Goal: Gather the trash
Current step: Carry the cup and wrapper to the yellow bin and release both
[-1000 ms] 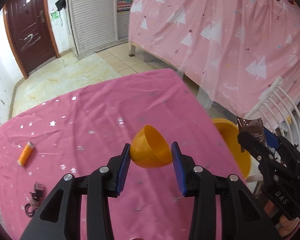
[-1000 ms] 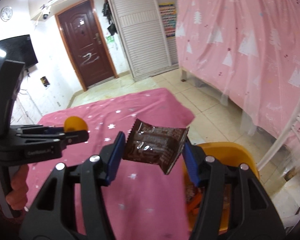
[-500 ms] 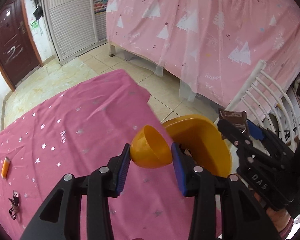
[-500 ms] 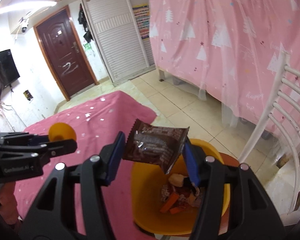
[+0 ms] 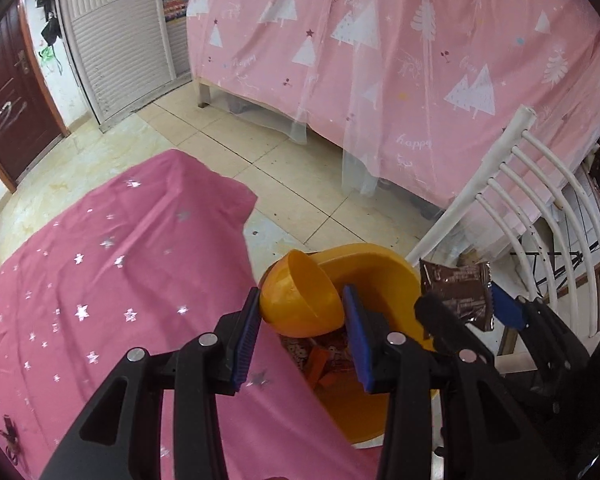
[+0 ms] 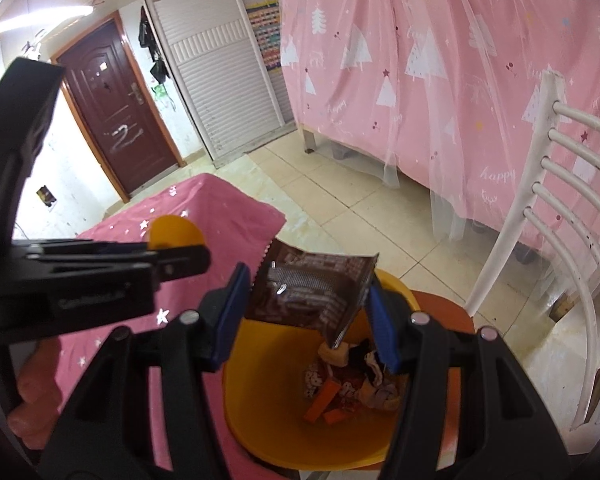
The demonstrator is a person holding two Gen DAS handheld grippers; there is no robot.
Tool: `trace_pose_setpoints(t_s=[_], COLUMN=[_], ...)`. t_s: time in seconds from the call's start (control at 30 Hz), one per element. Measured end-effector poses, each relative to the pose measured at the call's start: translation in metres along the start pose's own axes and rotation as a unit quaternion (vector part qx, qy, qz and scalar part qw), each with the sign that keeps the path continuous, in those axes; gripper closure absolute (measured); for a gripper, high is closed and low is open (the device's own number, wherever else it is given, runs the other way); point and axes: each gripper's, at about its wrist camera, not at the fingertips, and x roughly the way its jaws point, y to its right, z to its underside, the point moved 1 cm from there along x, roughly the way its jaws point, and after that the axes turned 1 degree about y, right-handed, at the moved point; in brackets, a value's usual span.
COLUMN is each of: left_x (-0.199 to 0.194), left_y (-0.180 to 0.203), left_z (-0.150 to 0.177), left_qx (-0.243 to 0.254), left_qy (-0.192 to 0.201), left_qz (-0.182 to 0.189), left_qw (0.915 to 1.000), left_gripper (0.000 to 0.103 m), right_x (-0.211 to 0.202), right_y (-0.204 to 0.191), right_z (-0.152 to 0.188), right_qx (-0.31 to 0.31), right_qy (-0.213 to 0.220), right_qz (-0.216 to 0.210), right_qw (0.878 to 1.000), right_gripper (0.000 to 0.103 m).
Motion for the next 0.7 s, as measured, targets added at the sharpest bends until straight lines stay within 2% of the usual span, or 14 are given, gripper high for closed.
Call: trace_pose_setpoints(t_s=[0.1,0.13,0.27,0.7], left_x=[0.008,0.009,0.012,-0.013], left_y=[0.004,0.005,0.003,-0.03], left_z=[-0.001,-0.002,-0.004,0.002], left_qx=[0.002,0.002,-0.009,-0.035], left_qy=[-0.005,-0.006,-0.006,0.015], left_qz=[0.006,0.006,-0.001,-0.006], left_qw=[1.0,1.0,0.9999,0.9992], left_gripper=[0.064,0.059,0.045,0.043], right_x=[0.001,0.001,0.001,0.002], right_y=[0.003,0.004,0.006,-0.012], right_z=[0.002,0.003,0.003,0.009], right_qx=[0.006,0.008,0.012,-0.007], right_qy=[-0.003,-0.004,-0.006,-0.01], right_qz=[0.002,0.002,0.002,-0.002], right_qw=[1.0,1.0,1.0,1.0], right_gripper=[0.04,0.037,0.037,0.037])
